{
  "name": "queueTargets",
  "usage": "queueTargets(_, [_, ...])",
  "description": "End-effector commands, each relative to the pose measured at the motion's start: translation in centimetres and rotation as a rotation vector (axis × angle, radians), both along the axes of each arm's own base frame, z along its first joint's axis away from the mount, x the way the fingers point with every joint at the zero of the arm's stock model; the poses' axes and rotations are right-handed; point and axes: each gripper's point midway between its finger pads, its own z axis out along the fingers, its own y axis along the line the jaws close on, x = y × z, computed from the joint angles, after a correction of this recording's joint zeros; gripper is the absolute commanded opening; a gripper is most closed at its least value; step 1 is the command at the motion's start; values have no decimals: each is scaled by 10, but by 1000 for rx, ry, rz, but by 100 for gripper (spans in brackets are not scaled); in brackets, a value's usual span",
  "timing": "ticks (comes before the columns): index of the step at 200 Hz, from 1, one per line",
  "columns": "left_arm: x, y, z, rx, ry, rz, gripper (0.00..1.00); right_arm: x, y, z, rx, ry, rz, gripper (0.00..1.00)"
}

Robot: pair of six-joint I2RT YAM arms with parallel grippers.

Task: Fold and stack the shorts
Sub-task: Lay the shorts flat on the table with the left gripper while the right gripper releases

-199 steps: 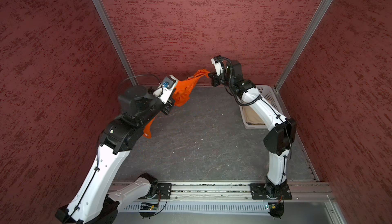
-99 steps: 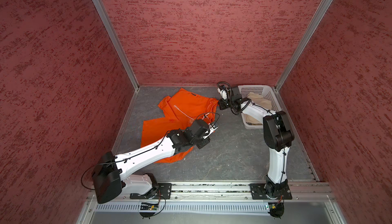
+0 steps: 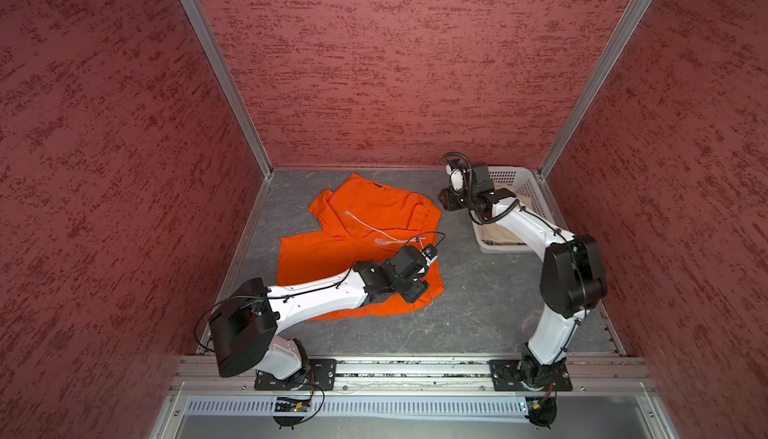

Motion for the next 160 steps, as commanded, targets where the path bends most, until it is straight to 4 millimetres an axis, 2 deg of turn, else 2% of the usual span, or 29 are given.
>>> queueTargets(1, [13,17,40,-159,20,126,69,-34,2,24,60,18,-19,54])
queueTargets(20, [23,51,51,-270,78,276,69,-74,31,20,144,53,28,49])
queueTargets(44, [35,101,53,-412,157,494,68,-127,72,-15,218,145,68,42])
queueTargets(71, [39,146,37,-471,224,669,68,-181,120,-60,320,269,123,34])
queueTargets(83, [39,158,29,-480,257,715,68,-200,139,-79,346,323,145,32])
queueTargets(99, [38,169,17,-479,301,769,68,-216,153,-104,345,389,145,30])
queueTargets(112, [39,177,9,-477,325,810,68,-222,152,-126,345,444,109,29])
queueTargets(129, [40,184,2,-485,354,848,67,-226,132,-156,308,496,3,28])
queueTargets(160, [43,200,-6,-497,381,910,67,-237,67,-198,203,587,-221,29])
